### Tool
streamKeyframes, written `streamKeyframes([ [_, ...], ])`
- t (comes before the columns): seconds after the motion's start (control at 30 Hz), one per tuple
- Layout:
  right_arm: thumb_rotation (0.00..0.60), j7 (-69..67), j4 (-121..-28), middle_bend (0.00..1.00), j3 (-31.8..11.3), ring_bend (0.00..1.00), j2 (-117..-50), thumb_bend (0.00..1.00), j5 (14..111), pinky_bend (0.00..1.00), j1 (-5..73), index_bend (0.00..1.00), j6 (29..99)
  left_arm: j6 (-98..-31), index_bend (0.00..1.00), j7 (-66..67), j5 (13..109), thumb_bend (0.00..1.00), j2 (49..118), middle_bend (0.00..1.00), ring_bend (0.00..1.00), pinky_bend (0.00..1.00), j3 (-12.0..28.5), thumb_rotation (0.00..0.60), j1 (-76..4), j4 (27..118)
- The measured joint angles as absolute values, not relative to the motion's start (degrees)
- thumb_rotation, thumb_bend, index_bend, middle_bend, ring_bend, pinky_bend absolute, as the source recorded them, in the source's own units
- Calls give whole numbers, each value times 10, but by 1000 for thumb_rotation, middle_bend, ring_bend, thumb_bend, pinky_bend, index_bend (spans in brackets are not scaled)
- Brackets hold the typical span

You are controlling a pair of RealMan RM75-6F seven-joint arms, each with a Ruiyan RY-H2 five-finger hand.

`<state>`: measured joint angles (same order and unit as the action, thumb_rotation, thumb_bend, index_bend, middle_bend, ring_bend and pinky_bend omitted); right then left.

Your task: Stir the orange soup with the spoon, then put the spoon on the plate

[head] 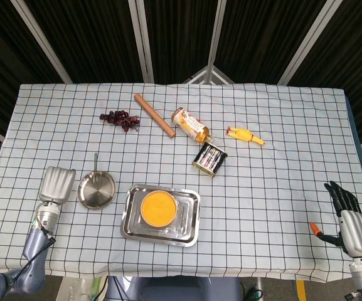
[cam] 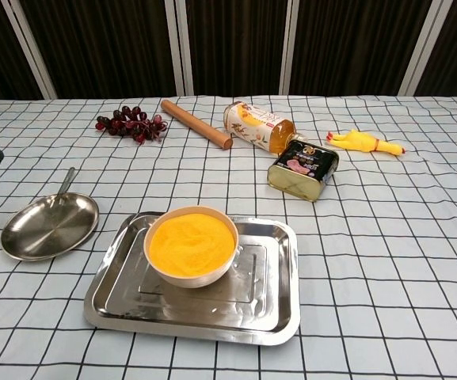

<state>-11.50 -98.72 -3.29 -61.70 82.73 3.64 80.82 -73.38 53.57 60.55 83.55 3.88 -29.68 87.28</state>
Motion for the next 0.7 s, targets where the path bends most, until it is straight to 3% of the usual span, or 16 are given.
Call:
streamKeyframes([
  [0.2,600,-117,-989,0,-31,0,-616,339,826,0,36,0,805,-756,534,491,630,228,800,990,988,999,36,600,-278,912],
  [0.3,600,-116,-989,0,-30,0,-615,339,826,0,36,0,803,-779,424,457,656,193,780,872,894,933,28,600,-261,926],
  [0.4,600,-114,-989,0,-29,0,-614,339,827,0,37,0,802,-810,228,419,689,161,757,578,672,754,14,600,-236,938],
  [0.47,600,-112,-989,0,-29,0,-614,339,829,0,37,0,802,-837,78,390,715,143,740,315,442,574,1,600,-214,946],
  [0.57,600,-105,-987,0,-29,0,-615,339,833,0,37,0,806,-880,1,347,754,102,718,68,168,401,-23,600,-178,955],
  [0.63,600,-98,-984,0,-28,0,-616,339,837,0,37,0,809,-912,0,314,782,58,707,3,43,309,-41,600,-152,958],
  [0.7,600,-87,-980,0,-28,0,-618,339,843,0,37,0,813,-940,0,286,807,22,699,0,0,187,-56,600,-129,957],
])
